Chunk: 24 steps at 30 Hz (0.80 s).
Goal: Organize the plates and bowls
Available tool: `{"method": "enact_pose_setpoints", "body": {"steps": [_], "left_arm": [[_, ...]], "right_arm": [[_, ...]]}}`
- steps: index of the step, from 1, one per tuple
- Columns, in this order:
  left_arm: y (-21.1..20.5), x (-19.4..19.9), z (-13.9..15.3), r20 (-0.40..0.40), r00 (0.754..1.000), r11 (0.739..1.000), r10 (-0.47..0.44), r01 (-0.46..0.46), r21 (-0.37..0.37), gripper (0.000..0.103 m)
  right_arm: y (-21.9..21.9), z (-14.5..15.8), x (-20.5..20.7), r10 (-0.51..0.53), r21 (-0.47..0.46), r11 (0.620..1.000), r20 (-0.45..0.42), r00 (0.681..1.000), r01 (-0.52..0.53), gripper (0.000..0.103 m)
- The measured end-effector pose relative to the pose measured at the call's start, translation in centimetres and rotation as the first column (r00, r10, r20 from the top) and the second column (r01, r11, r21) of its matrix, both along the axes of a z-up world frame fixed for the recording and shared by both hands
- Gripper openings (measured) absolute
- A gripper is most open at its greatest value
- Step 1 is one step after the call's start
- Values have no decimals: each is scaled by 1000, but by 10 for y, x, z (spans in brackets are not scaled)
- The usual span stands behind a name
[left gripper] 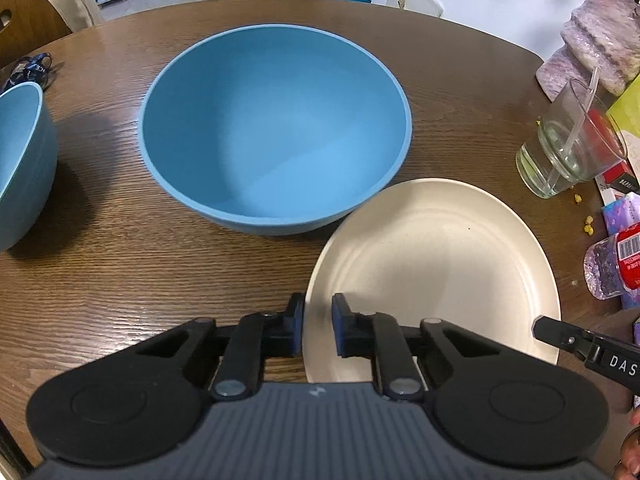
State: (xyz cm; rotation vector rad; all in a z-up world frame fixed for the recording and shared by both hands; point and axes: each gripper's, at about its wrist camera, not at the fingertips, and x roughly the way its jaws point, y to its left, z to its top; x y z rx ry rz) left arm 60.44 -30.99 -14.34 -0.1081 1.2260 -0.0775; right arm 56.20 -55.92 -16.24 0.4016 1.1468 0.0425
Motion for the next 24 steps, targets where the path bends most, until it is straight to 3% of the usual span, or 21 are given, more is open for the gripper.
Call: {"method": "enact_pose_setpoints", "body": {"steps": [24], "left_arm": [[-3,-8,4,26,1000,1000,-13,13,5,11]], "right_arm": [[-3,4,-15,0,-1,1000,40,999,0,5]]}}
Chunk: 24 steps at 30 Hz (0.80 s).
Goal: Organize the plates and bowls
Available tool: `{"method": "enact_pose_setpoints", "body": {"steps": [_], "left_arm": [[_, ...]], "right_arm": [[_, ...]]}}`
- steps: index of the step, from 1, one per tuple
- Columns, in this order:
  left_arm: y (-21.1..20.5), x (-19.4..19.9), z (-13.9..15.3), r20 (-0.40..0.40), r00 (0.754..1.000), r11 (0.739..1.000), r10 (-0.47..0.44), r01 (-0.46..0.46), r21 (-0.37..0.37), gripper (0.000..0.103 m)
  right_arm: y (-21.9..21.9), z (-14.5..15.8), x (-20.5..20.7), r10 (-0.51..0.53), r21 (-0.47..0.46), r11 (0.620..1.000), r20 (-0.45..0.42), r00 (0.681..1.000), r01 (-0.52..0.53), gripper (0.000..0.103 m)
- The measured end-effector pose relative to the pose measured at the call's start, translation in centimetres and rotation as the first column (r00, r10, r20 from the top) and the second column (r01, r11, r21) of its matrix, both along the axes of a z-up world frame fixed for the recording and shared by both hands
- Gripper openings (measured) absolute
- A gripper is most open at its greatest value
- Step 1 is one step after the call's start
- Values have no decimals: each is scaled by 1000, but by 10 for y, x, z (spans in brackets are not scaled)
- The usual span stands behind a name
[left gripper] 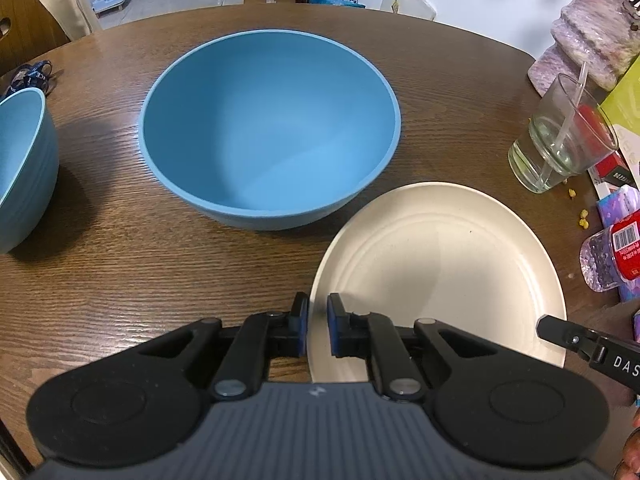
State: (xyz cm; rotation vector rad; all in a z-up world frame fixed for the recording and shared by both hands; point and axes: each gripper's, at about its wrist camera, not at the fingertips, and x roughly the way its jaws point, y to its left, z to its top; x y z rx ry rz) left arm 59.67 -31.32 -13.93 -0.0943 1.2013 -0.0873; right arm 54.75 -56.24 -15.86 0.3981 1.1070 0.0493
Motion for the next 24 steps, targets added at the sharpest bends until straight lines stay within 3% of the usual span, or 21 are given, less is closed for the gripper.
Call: {"method": "enact_pose_setpoints", "body": {"steps": [24], "left_arm": [[17,-49,23,53,998,1000,-18,19,-24,11]], "right_arm": [[17,17,-44,-15,-21,1000,53,998,16,5]]}}
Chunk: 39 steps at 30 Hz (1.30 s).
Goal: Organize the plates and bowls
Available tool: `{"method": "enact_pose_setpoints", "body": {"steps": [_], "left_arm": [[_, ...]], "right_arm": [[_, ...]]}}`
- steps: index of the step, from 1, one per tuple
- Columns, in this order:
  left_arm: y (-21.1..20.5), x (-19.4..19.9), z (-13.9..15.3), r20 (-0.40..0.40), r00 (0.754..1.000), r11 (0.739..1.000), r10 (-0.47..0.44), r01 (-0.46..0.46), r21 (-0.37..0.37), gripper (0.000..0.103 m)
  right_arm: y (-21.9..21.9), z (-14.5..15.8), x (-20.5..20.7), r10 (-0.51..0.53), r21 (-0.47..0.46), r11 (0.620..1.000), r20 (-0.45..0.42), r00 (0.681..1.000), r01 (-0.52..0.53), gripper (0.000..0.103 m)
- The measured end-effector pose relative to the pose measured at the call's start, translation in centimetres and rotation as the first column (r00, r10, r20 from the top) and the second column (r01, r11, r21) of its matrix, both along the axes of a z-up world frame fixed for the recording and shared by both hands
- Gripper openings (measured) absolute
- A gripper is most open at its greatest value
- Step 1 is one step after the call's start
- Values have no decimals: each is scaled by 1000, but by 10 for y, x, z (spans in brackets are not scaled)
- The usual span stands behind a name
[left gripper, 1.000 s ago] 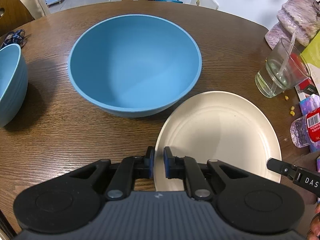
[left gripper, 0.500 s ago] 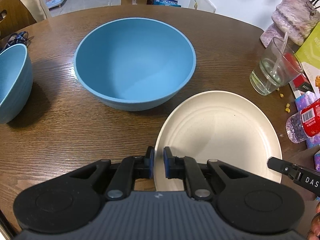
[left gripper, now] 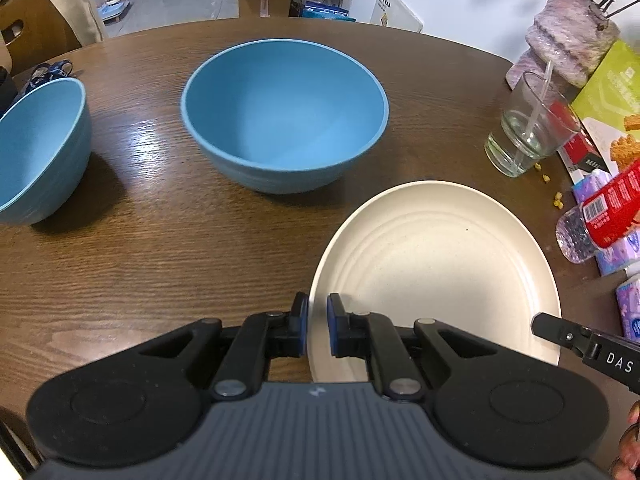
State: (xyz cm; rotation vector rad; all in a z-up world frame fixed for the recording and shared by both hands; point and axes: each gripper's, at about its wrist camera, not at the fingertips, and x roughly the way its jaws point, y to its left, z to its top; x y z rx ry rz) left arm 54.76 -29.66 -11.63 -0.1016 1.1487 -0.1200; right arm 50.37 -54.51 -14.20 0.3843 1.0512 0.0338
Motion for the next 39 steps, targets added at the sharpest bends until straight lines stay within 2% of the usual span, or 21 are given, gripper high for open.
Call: {"method": "enact_pose_setpoints", "body": {"steps": [15,39], "left_arm": [[58,-60,27,42,999,1000,13,-11,-29,11],[161,-172,57,83,996,1000,14,-12,-26,11]], "right_arm": [[55,28,-54,22,-26,999,48,999,-21,5],[164,61,-165,23,-30,999,70,997,-21,6]]}}
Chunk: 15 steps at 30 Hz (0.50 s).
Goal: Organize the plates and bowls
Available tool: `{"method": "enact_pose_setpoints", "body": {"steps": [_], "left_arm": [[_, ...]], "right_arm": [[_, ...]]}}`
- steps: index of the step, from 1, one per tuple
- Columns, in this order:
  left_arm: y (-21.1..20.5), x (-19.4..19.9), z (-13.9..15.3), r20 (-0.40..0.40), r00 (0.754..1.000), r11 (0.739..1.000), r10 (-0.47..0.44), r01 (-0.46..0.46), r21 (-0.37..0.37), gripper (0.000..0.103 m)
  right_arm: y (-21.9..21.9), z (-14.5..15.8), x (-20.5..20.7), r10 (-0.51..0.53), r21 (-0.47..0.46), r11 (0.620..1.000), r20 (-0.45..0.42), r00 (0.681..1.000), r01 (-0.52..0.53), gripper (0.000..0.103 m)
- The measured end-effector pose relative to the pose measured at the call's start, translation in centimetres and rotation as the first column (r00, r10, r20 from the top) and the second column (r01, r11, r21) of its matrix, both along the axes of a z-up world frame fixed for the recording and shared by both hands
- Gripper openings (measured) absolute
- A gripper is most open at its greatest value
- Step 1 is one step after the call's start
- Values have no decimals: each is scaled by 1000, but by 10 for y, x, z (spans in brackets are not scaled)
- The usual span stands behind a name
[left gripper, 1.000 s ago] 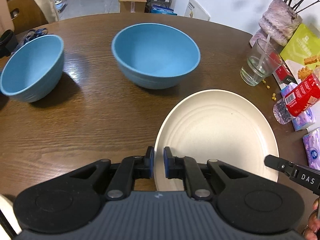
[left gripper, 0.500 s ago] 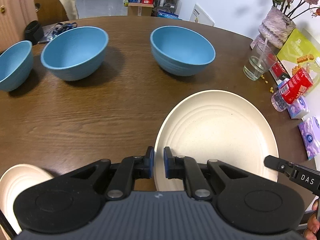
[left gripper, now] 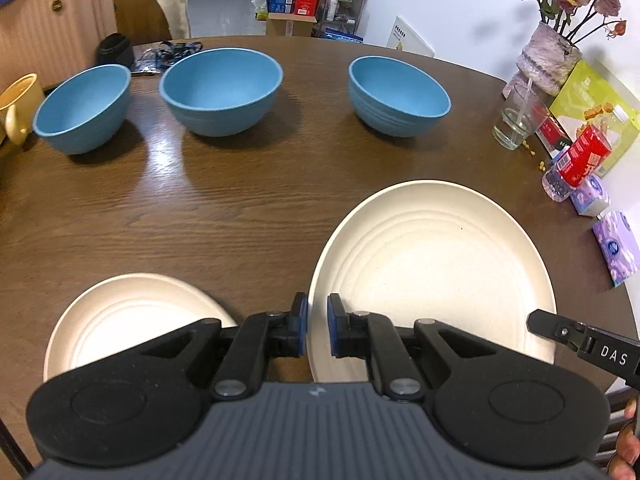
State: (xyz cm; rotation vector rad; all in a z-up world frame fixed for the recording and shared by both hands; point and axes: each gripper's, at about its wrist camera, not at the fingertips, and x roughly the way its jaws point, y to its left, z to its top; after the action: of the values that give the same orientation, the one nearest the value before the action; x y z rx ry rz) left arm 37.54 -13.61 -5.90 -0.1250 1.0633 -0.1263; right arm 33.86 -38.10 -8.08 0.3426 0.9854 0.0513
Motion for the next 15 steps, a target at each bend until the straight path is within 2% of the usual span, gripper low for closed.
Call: {"method": "enact_pose_setpoints", "body": {"steps": [15], "left_arm": [[63,-47,1,2,1000,1000,17,-17,-15,11]], "right_arm": [[68,10,-44,33,-33,999,-5,999,-33,6]]}}
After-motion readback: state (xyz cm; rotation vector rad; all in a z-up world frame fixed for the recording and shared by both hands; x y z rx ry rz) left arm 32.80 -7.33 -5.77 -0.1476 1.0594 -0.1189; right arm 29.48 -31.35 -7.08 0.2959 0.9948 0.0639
